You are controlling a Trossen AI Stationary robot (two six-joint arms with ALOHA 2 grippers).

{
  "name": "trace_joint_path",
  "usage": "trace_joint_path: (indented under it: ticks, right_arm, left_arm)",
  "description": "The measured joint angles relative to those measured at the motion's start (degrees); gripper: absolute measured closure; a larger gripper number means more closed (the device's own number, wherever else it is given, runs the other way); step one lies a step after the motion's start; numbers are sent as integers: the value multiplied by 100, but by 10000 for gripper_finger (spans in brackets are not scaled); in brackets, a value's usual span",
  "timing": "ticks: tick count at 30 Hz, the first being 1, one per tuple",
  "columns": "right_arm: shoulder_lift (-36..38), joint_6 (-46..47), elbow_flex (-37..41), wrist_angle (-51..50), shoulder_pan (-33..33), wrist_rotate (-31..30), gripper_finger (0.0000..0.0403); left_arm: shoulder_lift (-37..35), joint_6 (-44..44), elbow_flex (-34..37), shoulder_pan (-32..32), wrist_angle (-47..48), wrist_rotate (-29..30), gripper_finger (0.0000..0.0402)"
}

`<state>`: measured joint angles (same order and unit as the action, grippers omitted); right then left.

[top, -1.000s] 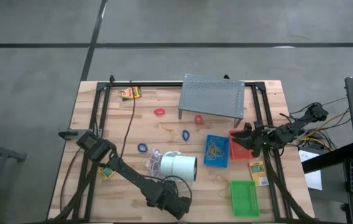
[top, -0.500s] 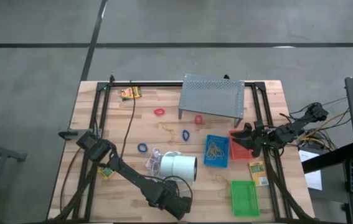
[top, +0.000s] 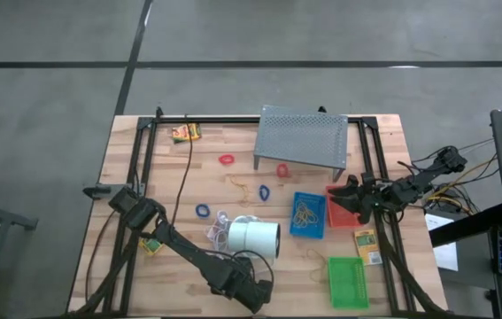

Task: Pick & Place Office Desk Supplies
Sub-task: Put the yellow rubber band into the blue bin

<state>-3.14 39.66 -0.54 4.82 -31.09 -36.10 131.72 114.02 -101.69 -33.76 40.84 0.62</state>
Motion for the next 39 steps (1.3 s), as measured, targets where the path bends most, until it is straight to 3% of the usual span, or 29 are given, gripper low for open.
trace_joint_path:
  ticks: [10,18,34,39]
  right_arm:
    - [0,0,0,0,-2,2,218]
    - [-2,0,-2,2,-2,1,218]
    - [-2,0,-2,0,-2,0,218]
    - [0,0,-2,0,-2,0,218]
  left_arm:
    - [-94,-20,-7,-20,153,29,400]
    - [-342,3,-9,-227,432,607,400]
    - [-603,199,-7,-391,1209,623,401]
    - [-788,192,-7,-484,1454,987,401]
